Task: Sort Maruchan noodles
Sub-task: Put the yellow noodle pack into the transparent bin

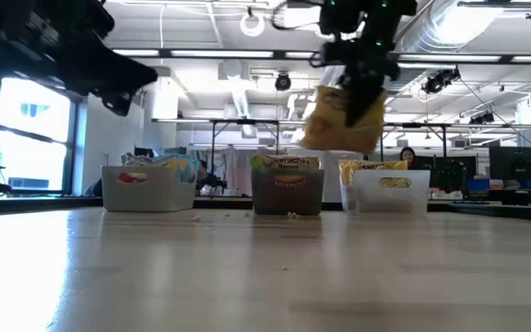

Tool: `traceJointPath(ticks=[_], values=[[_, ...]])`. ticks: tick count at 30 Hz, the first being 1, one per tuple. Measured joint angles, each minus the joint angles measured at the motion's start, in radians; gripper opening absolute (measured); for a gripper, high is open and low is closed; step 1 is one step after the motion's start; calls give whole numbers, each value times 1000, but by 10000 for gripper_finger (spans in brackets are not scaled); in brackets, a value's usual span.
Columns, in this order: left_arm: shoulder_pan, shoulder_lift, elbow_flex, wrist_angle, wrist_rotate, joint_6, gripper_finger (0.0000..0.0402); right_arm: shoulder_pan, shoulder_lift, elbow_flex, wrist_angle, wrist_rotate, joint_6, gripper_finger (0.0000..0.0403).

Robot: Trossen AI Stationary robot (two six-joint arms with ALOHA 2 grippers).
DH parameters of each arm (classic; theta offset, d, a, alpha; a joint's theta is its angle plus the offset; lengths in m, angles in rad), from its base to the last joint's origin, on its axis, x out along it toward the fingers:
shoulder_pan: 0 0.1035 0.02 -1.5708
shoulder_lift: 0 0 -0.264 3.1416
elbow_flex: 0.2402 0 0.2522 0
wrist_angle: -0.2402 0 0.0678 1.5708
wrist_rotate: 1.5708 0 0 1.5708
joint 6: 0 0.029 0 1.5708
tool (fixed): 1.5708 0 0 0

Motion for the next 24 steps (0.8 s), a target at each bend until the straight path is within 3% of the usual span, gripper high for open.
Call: traceJointPath(ticks=[3,10,16,24], values=[[59,1,-1,-3,42,2,5,-91,-27,0,-85,44,-95,88],[140,1,0,-1,133,2,3,-266,-7,-26,-152,30,-225,88],[163,1,0,-5,135,5,3,-318,-7,-74,-187,25,-242,88],[186,1,0,-10,136,18,3,-340,-7,-182,-32,-21,-278,87]])
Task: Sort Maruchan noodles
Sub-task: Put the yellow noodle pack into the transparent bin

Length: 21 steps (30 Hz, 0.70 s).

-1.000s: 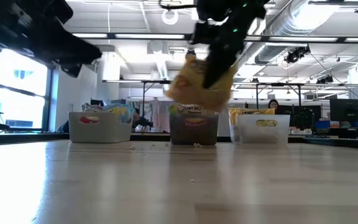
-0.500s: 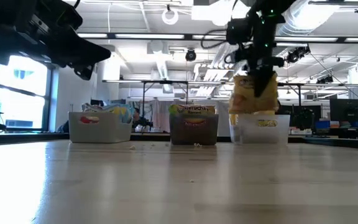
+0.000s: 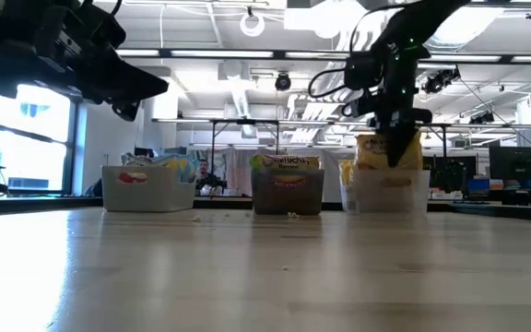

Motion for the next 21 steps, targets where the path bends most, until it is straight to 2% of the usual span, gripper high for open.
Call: traceJointPath(ticks=[5,15,21], values=[[0,0,0,-3,0,-4,3,-1,0,-26,30,-6,1,91],[0,0,0,-3,0,-7,3,-2,0,-109,115,10,19,136],[0,0,0,-3,0,-7,3,-2,1,-84,112,25,73,162]])
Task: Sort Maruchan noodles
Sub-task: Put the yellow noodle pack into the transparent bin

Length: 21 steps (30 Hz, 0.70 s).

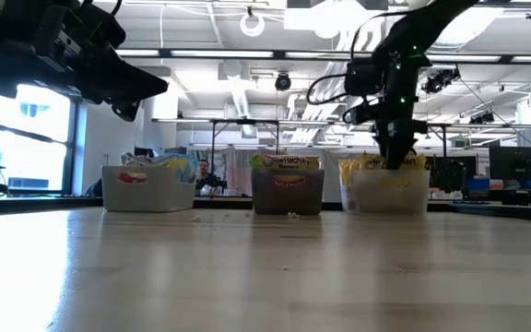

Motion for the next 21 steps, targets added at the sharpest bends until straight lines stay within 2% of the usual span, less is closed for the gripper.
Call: traceJointPath(ticks=[5,10,13,21], values=[[0,0,0,0,0,-8,3,0,0,70,-53,21,36,182],[0,0,0,-1,0,-16,3,-1,-1,143,-164,25,75,173],[0,0,0,-1,0,-16,3,-12,-1,140,-159,-2,94,142],[0,0,0,-2,0,-16,3,-31,-1,75,-42,-51,109,13]])
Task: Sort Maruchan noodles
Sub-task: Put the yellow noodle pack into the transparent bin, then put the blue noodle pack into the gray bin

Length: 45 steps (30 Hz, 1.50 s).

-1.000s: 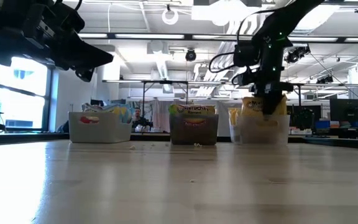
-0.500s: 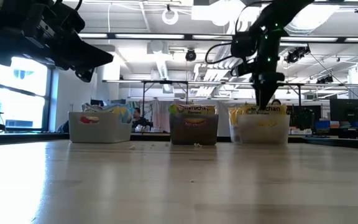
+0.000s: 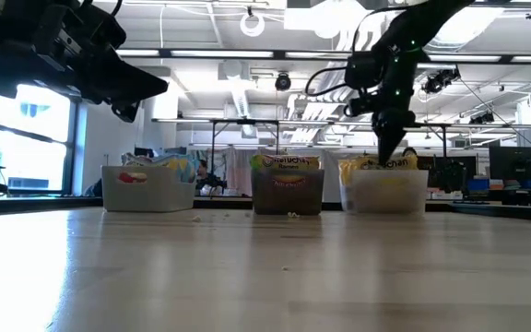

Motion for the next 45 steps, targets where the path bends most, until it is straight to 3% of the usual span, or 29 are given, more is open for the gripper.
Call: traceJointPath(ticks=[4,12,15,18,21,27,33,40,45], values=[[0,0,0,0,0,0,3,1,0,-1,49,-18,0,18],[0,0,0,0,-1,-1,3,5,0,11,70,-21,31,132],[0,0,0,1,-6,-1,3,24,-2,63,23,5,49,159],[0,0,0,12,-7,-11,3,69,-19,110,-60,30,64,158],[0,9,0,49,-8,-18,3,148,-55,112,-136,37,125,125],[0,63,1,119,-8,-11,3,407,-160,-68,-161,-15,382,11],[0,153,2,230,-8,-10,3,749,-288,-275,-65,-102,862,18],[0,239,2,324,-8,29,3,1191,-308,-321,-102,-182,1428,7],[0,294,27,360,-8,54,3,1424,-253,-329,-101,-294,1762,1]])
